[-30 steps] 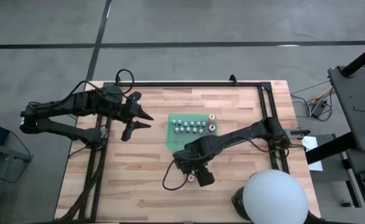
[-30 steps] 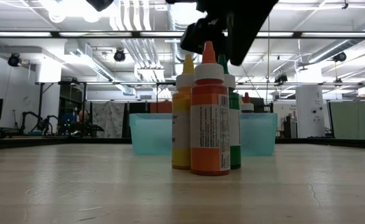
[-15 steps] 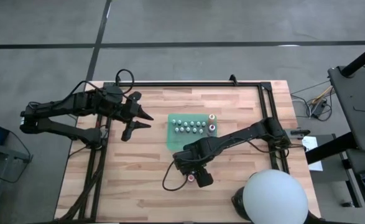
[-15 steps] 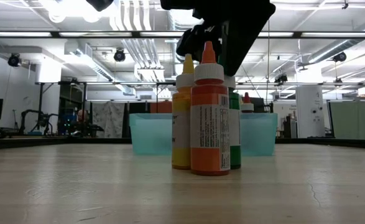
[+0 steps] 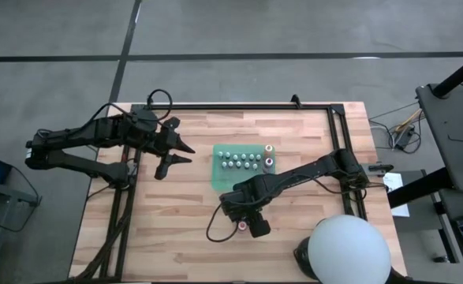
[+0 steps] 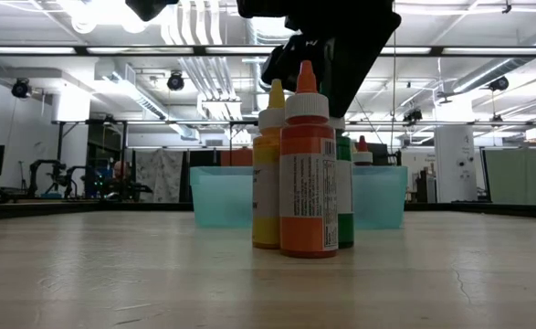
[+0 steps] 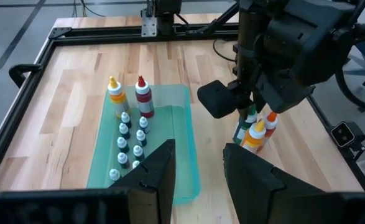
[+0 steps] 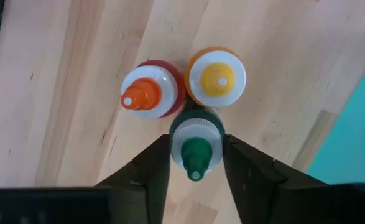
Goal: Pick & Place food coloring
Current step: Put the big green food coloring bottle into the green container
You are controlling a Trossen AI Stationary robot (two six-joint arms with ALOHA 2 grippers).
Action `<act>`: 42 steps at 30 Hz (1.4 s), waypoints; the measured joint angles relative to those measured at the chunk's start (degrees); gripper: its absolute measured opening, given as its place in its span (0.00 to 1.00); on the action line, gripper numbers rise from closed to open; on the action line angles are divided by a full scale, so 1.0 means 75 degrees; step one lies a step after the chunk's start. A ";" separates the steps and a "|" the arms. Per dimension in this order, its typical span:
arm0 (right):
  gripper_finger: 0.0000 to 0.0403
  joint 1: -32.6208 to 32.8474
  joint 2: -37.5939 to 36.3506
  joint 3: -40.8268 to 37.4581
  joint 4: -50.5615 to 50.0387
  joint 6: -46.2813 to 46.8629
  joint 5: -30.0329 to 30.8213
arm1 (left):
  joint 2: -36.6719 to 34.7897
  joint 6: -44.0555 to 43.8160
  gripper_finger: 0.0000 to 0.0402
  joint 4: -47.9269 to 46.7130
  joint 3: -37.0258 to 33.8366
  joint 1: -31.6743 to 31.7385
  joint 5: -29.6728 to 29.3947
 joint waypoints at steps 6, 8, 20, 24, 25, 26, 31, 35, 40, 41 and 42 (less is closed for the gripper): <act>0.24 -0.0002 0.0000 -0.0028 0.0006 0.0001 -0.0027 | 0.0000 0.0000 0.27 0.0026 -0.0143 0.0000 0.0000; 0.24 0.0000 0.0000 -0.0028 0.0000 0.0035 -0.0027 | 0.0000 0.0000 0.27 0.0033 -0.0147 0.0000 0.0003; 0.20 -0.0042 -0.0080 0.0788 -0.1189 0.0438 0.0026 | -0.0003 0.0000 0.27 0.0044 -0.0150 0.0000 0.0003; 0.14 -0.0082 -0.0188 0.1192 -0.1627 0.0522 0.0027 | -0.0003 0.0032 0.27 0.0044 -0.0150 0.0000 0.0006; 0.12 -0.0089 -0.0217 0.1262 -0.1625 0.0541 0.0029 | -0.0003 0.0069 0.27 0.0044 -0.0150 0.0000 0.0006; 0.10 -0.0092 -0.0224 0.1321 -0.1625 0.0555 0.0028 | -0.0003 0.0098 0.27 0.0044 -0.0150 0.0000 0.0006; 0.02 -0.0114 -0.0224 0.1473 -0.1640 0.0618 0.0183 | -0.0003 0.0143 0.27 0.0047 -0.0153 0.0000 0.0006; 0.02 -0.0149 -0.0224 0.1467 -0.1669 0.0711 0.0236 | -0.0003 0.0143 0.27 0.0044 -0.0153 0.0000 0.0007; 0.02 -0.0143 -0.0224 0.1467 -0.1697 0.0825 0.0244 | -0.0003 0.0143 0.27 0.0047 -0.0156 0.0000 0.0009; 0.02 -0.0147 -0.0224 0.1467 -0.1713 0.0948 0.0244 | -0.0003 0.0143 0.27 0.0044 -0.0153 0.0000 0.0009; 0.02 -0.0153 -0.0224 0.1467 -0.1724 0.1076 0.0241 | -0.0003 0.0146 0.27 0.0044 -0.0156 0.0000 0.0009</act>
